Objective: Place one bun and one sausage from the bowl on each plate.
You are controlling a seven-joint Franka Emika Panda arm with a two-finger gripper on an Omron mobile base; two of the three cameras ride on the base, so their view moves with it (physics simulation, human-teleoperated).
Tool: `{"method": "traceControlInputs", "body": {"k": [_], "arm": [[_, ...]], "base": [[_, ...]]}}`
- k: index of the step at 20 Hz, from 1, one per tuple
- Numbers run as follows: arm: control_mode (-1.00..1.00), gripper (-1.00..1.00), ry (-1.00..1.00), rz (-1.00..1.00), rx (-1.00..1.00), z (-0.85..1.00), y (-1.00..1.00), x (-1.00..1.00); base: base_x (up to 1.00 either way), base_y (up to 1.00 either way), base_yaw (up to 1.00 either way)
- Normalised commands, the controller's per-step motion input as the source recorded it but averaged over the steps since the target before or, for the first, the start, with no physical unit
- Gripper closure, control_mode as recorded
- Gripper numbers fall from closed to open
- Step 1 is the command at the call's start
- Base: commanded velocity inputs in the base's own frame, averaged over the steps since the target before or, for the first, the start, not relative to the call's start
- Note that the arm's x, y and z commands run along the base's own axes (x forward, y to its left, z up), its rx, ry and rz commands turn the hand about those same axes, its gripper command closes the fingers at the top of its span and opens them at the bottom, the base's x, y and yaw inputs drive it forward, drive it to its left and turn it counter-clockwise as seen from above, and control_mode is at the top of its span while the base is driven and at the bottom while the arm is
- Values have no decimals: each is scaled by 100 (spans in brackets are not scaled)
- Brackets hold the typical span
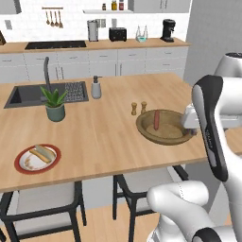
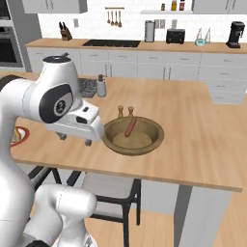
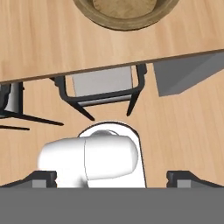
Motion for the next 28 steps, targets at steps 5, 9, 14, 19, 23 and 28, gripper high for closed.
{"method": "traceControlInputs", "body": {"k": [5,9,14,19,23,28], "arm": [[-100,-100,-2,-2,-6,-31,-1,53],[-100,-100,-1,0,-1,-17,-3,81],[-100,-100,-6,0,5,-12,-17,61],[-100,-100,-8,-1,5,-31,-13,59],[-100,-100,-10,-2,0,-37,-2,56],[-100,-100,-11,0,0,-34,0,50]], "base": [[0,0,0],[0,0,0],[0,0,0],[0,0,0],[0,0,0],[0,0,0]]}}
